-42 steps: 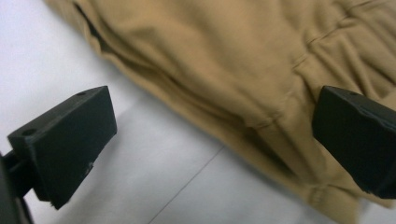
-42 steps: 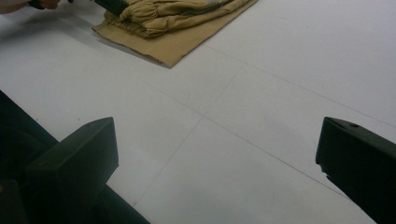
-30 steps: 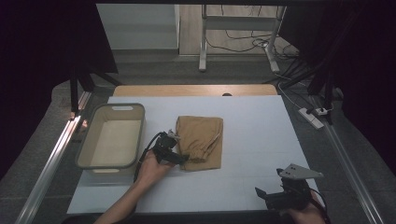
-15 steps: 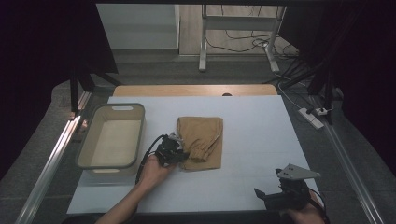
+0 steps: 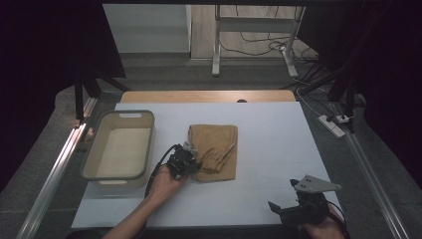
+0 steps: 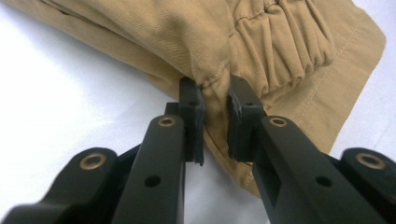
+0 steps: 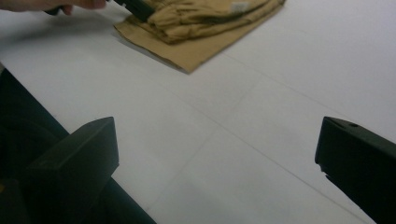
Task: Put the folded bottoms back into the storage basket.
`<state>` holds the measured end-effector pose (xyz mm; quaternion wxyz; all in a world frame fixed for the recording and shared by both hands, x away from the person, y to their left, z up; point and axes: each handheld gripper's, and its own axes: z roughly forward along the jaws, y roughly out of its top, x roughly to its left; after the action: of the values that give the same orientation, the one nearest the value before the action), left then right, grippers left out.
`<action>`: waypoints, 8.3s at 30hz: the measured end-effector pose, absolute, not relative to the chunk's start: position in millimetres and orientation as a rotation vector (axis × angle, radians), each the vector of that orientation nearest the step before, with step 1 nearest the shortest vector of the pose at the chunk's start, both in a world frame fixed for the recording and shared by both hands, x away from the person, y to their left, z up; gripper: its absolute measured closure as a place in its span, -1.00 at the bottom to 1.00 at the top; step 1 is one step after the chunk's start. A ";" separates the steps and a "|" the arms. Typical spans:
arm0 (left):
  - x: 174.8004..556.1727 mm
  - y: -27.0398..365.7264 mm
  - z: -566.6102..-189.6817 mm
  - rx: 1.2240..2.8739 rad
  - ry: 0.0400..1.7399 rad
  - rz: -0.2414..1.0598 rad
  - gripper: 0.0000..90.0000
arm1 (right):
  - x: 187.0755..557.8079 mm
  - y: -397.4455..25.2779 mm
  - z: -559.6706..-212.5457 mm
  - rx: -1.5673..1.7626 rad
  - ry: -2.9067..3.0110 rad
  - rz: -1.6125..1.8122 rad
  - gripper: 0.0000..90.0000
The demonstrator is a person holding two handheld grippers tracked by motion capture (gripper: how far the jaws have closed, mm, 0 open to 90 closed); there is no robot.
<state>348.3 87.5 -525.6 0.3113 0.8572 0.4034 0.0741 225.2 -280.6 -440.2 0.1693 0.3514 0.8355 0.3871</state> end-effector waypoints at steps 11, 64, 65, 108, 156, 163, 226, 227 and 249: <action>346.8 85.4 -525.1 2.274 1.064 0.220 0.72 | 233.7 -259.8 -433.4 0.885 2.395 1.161 -1.00; 347.1 84.1 -524.1 2.289 1.064 0.225 0.71 | 341.5 -200.7 -439.7 0.916 2.470 1.180 -1.00; 347.1 84.0 -524.0 2.290 1.064 0.225 0.71 | 343.9 -199.9 -440.0 0.919 2.470 1.177 -1.00; 348.4 83.5 -523.2 2.301 1.056 0.219 0.71 | 442.1 -155.2 -473.2 0.971 2.502 0.958 -1.00; 349.0 83.8 -523.0 2.305 1.055 0.215 0.70 | 528.8 -151.3 -522.0 1.177 2.512 0.793 -0.90; 349.5 85.5 -523.8 2.292 1.058 0.201 0.70 | 521.5 -150.2 -514.4 1.112 2.581 0.839 -0.09; 335.7 112.9 -461.9 2.222 1.068 0.219 0.73 | 490.0 -124.6 -436.8 0.780 2.615 0.973 0.83; 335.4 114.4 -460.7 2.220 1.065 0.217 0.73 | 488.8 -123.4 -435.9 0.780 2.616 0.974 0.83; 326.6 147.9 -434.2 2.221 1.058 0.218 0.73 | 472.7 -102.1 -418.4 0.704 2.612 1.029 0.83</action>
<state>326.6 147.9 -434.2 0.3295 0.8491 0.4043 0.0832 472.7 -102.1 -418.4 0.1232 0.2412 0.8956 0.3529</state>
